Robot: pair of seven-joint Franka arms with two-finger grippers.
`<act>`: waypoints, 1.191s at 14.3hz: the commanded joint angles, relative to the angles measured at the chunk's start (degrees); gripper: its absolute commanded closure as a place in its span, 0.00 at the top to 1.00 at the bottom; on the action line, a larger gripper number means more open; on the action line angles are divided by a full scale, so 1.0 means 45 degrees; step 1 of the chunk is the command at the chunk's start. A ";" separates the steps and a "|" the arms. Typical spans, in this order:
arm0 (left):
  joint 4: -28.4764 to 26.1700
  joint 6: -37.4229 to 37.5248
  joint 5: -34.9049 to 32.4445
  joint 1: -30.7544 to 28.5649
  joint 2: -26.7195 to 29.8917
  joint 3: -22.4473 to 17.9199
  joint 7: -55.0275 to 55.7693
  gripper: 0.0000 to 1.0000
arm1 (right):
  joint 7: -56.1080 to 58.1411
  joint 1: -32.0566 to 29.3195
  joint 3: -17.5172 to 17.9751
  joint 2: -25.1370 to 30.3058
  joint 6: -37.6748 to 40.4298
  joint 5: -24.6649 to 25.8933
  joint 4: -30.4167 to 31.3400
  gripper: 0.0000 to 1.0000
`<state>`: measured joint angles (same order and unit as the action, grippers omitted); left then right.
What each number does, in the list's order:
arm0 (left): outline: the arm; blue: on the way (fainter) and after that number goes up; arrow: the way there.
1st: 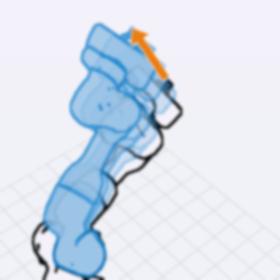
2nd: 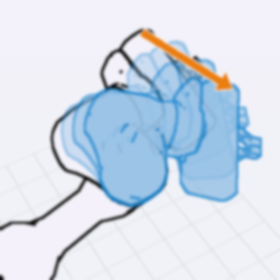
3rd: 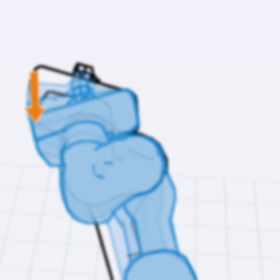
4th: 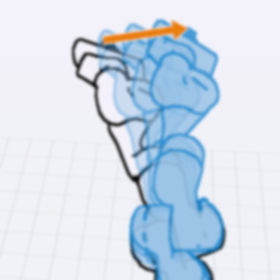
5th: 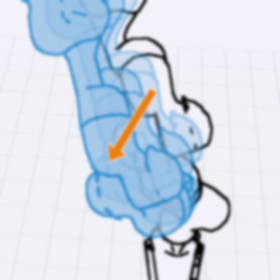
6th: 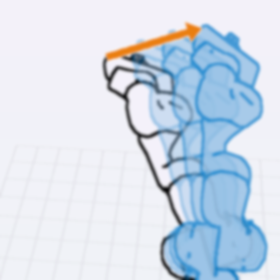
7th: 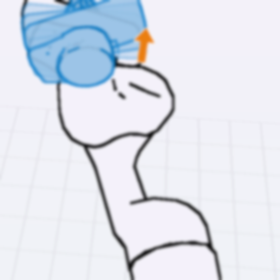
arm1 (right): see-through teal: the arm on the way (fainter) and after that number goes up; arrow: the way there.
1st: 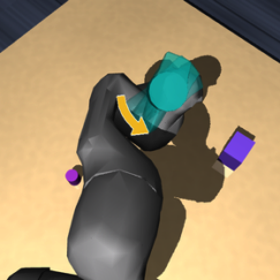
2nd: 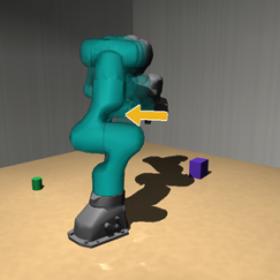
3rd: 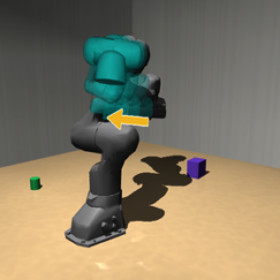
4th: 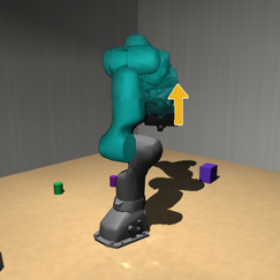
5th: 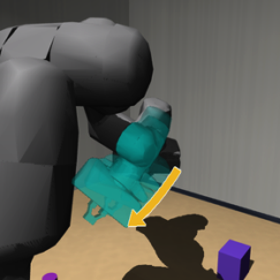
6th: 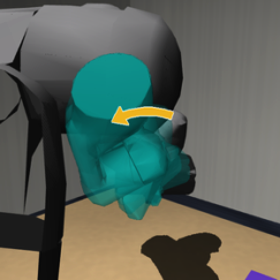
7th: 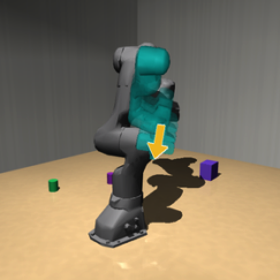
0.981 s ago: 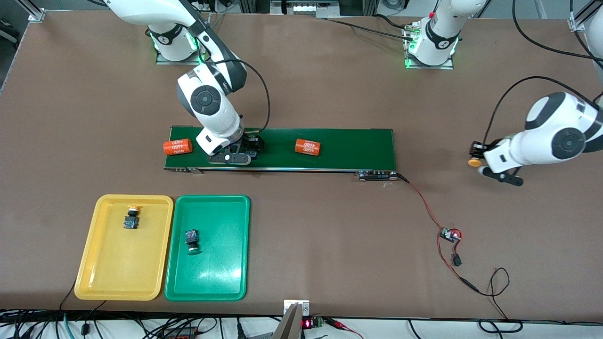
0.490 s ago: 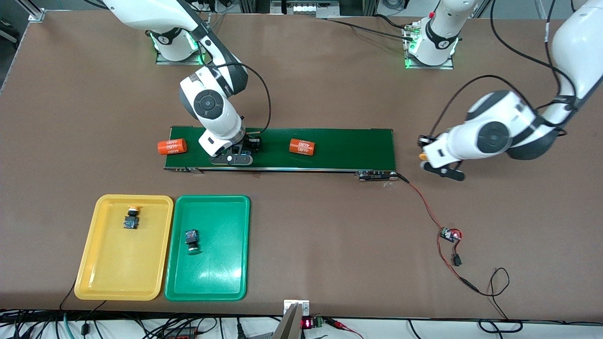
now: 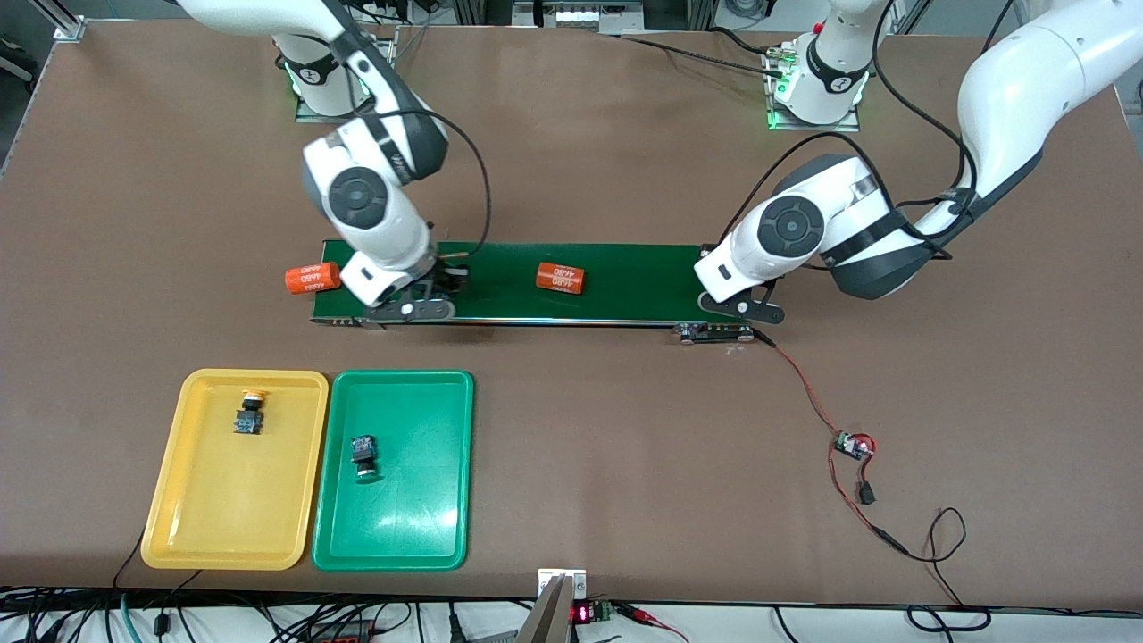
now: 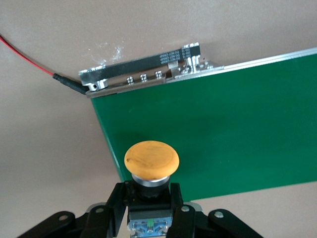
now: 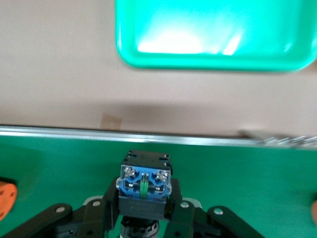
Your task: Sort buttons by color to trays
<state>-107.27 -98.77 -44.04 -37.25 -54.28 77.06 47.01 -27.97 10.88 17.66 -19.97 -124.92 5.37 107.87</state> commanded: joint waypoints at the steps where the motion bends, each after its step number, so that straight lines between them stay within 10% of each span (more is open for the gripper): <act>1: 0.0966 -0.0256 0.1091 0.1029 0.0207 -0.0970 0.0567 0.00 | 0.1504 -0.0814 0.0059 -0.0287 0.0710 0.0097 -0.1817 0.06; 6: 0.1124 -0.0922 0.1153 0.2377 0.0207 -0.1810 0.1486 0.00 | 0.4063 -0.1207 -0.0058 -0.3487 -0.0811 0.0038 -0.5470 0.06; 11: 0.1163 -0.1157 0.1153 0.2946 0.0207 -0.1929 0.1956 0.02 | 0.4632 -0.1129 -0.0058 -0.4993 -0.3092 0.0058 -0.5729 0.06; 12: 0.1240 -0.1157 0.1134 0.2946 0.0207 -0.2026 0.1859 0.22 | 0.4807 -0.1129 -0.0058 -0.5286 -0.3835 0.0077 -0.5729 0.06; 13: 0.1531 -0.1041 0.1172 0.2888 0.0246 -0.2046 0.1897 0.87 | 0.5022 -0.1129 -0.0058 -0.5637 -0.4499 0.0077 -0.5729 0.07; 17: 0.2175 -0.0904 0.1309 0.2848 0.0363 -0.1463 0.2521 1.00 | 0.5375 -0.1227 -0.0058 -0.6402 -0.6459 0.0057 -0.5690 0.12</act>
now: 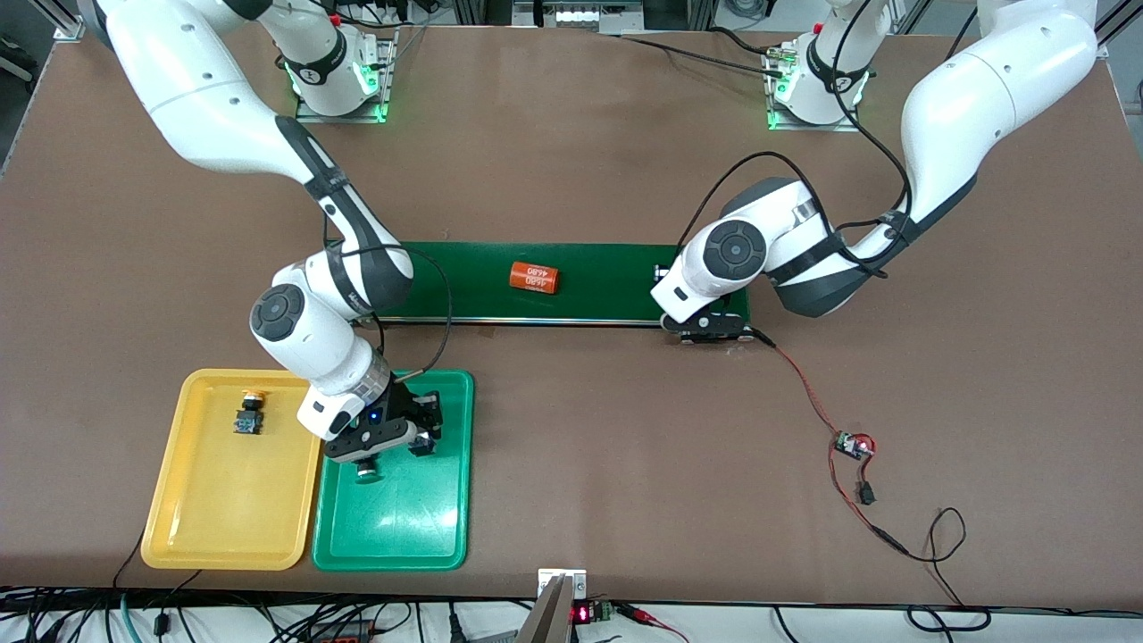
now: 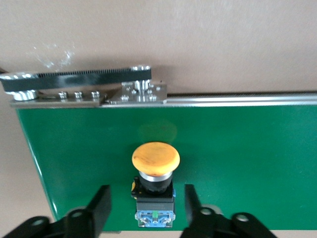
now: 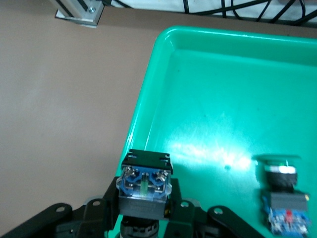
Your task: Sort buttons by color to trays
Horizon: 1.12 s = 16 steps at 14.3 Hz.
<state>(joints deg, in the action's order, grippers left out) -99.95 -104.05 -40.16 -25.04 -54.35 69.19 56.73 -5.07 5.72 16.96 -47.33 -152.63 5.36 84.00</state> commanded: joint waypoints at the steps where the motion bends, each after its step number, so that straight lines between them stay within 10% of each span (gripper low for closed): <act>1: 0.0707 0.0542 0.0389 -0.0019 0.0476 0.0636 0.0322 1.00 | 0.0286 -0.0080 0.0098 -0.0341 -0.0302 0.0078 -0.0405 0.16; 5: 0.2073 0.1129 0.0136 -0.0645 0.1724 0.1245 0.0128 1.00 | 0.0286 -0.0157 0.0078 -0.0341 -0.0302 0.0098 -0.0211 0.94; 6: 0.2211 0.1247 -0.0058 -0.0858 0.1766 0.1264 0.0049 1.00 | 0.0325 -0.0216 0.0078 -0.0322 -0.0302 0.0117 -0.0094 1.00; 16: 0.2915 0.1834 -0.0236 -0.0900 0.2000 0.1265 0.0010 1.00 | 0.0268 -0.0431 0.0117 0.1567 0.0923 0.0098 0.1584 1.00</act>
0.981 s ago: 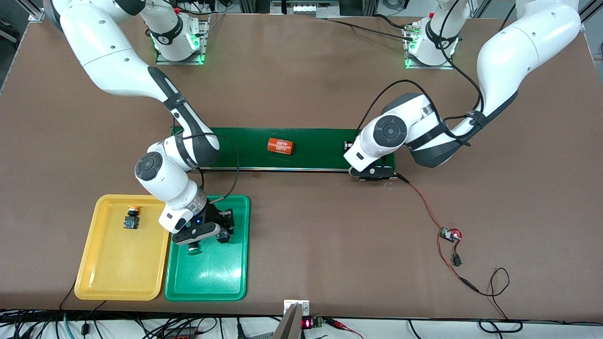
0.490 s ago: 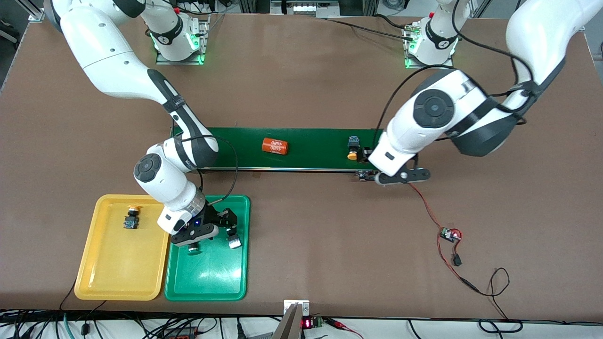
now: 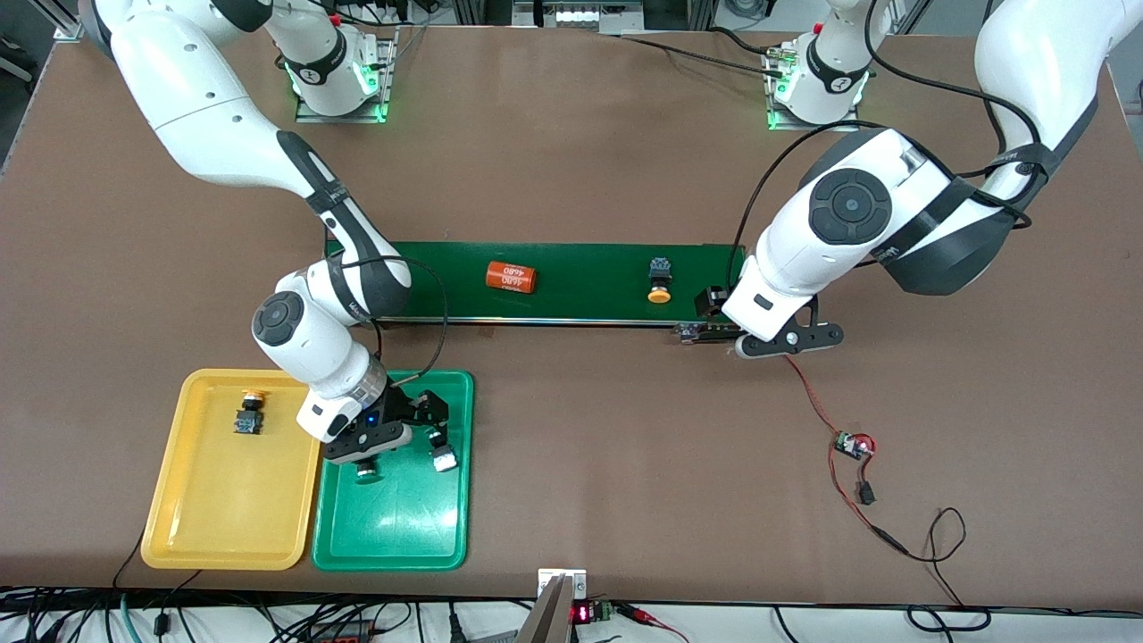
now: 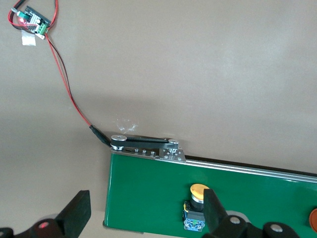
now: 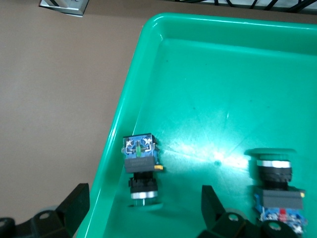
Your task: Sort buttons by color to trays
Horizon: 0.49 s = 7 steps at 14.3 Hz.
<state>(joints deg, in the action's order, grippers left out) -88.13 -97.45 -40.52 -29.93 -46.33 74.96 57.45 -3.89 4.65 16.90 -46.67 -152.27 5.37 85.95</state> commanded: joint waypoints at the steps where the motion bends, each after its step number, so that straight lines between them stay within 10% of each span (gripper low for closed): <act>1: 0.0288 0.0328 -0.0020 0.0263 0.0584 -0.0192 -0.0207 1.00 | -0.0052 -0.0231 0.0131 0.1947 0.1372 0.0096 0.1425 1.00; 7: 0.0561 0.0269 0.1514 0.1353 0.2632 -0.2235 -0.1977 1.00 | -0.0346 -0.0389 0.0150 0.6302 0.5877 -0.0021 0.4220 1.00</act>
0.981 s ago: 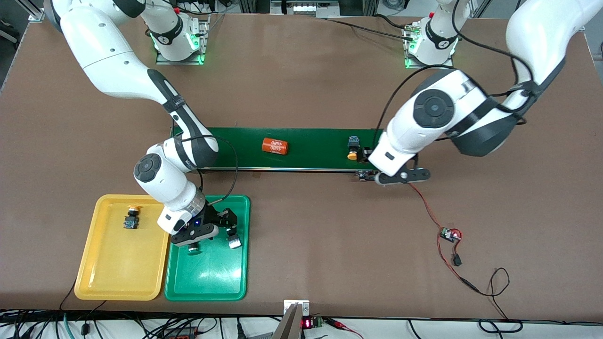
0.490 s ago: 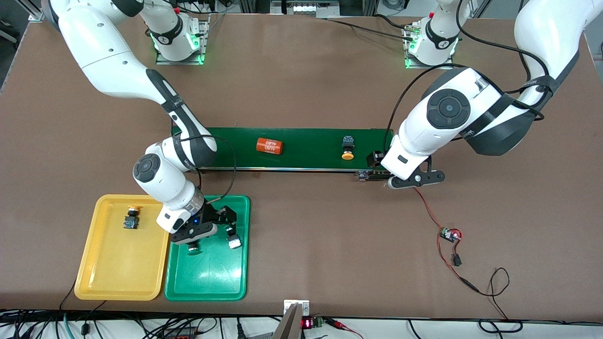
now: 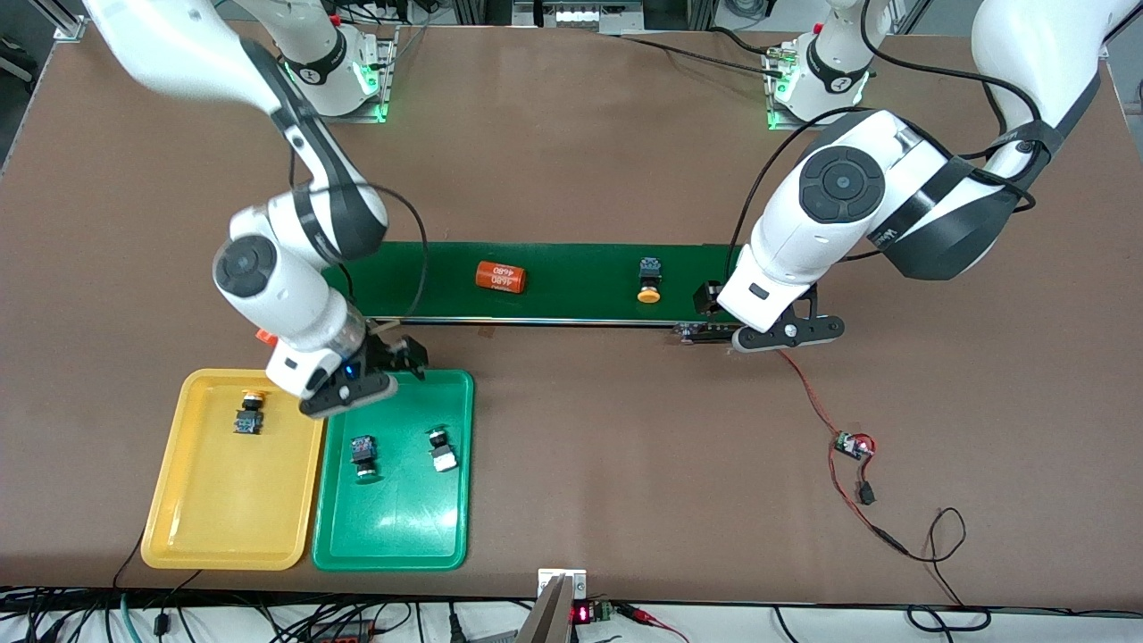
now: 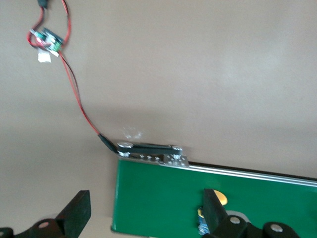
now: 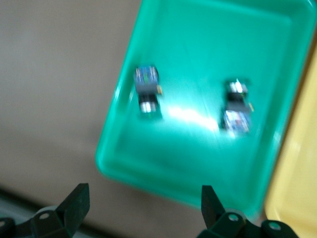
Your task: Sort buttons by color to trays
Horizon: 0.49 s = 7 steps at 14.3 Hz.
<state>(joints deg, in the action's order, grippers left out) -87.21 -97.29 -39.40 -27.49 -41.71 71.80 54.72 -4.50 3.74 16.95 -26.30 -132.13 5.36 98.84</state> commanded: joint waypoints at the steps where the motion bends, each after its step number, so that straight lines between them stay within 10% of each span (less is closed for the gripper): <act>1: 0.0376 0.0234 0.2861 0.1204 0.2501 -0.2721 -0.2171 1.00 | -0.0424 -0.0108 0.0158 0.2247 0.2573 -0.0057 0.1356 1.00; 7: 0.0241 0.0428 0.7114 0.4036 0.6120 -0.9073 -0.5693 1.00 | -0.1540 0.0107 0.0334 0.4922 0.4108 -0.0779 0.3831 1.00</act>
<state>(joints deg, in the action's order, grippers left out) -85.11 -96.58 -10.03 -13.72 -18.79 38.90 32.89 -10.43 4.37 18.39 -9.78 -113.32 3.42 109.43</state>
